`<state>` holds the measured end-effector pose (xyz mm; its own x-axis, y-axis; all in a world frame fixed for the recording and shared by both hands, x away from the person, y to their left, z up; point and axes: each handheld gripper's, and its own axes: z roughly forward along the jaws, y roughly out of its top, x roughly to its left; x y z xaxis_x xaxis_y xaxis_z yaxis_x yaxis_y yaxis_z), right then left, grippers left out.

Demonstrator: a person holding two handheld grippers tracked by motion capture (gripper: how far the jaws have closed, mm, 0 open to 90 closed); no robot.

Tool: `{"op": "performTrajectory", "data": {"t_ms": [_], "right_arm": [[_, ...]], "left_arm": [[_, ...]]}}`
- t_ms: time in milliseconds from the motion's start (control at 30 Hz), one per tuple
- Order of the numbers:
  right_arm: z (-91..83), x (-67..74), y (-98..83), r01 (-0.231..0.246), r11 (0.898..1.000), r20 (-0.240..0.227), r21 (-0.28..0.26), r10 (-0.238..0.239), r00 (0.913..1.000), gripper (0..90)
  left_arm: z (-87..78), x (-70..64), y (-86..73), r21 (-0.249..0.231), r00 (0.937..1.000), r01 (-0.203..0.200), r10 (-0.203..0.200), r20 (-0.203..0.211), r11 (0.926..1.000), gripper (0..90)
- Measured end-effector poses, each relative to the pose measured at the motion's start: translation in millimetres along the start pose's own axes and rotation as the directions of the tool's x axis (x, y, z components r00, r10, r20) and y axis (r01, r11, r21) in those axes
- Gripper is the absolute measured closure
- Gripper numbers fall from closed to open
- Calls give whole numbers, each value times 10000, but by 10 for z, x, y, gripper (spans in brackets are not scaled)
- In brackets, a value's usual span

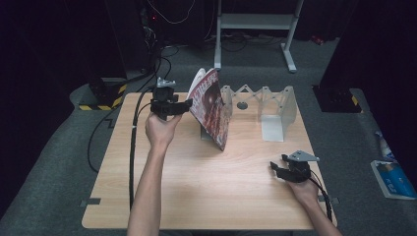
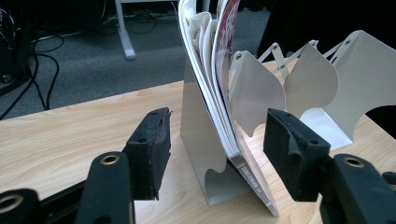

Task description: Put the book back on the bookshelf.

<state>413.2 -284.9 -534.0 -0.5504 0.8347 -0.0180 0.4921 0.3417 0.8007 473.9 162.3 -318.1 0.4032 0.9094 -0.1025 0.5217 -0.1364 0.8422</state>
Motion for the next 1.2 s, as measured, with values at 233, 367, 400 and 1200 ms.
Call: {"op": "performTrajectory", "data": {"t_ms": [233,367,400,1200], "right_arm": [[0,0,0,-5,10000,0,0,5,10000,370],[0,0,0,8,10000,1,-4,-8,10000,370],[0,1,0,-6,10000,-1,-1,6,10000,370],[2,0,0,28,10000,-7,-17,-28,10000,369]], "left_arm": [[-45,10,-16,-66,10000,10,-10,19,10000,411],[-64,12,-32,-126,10000,60,-60,63,9999,410],[-69,15,-39,-115,10000,66,-66,57,9999,410],[-267,65,-134,-352,9993,272,-262,277,9990,406]]}}
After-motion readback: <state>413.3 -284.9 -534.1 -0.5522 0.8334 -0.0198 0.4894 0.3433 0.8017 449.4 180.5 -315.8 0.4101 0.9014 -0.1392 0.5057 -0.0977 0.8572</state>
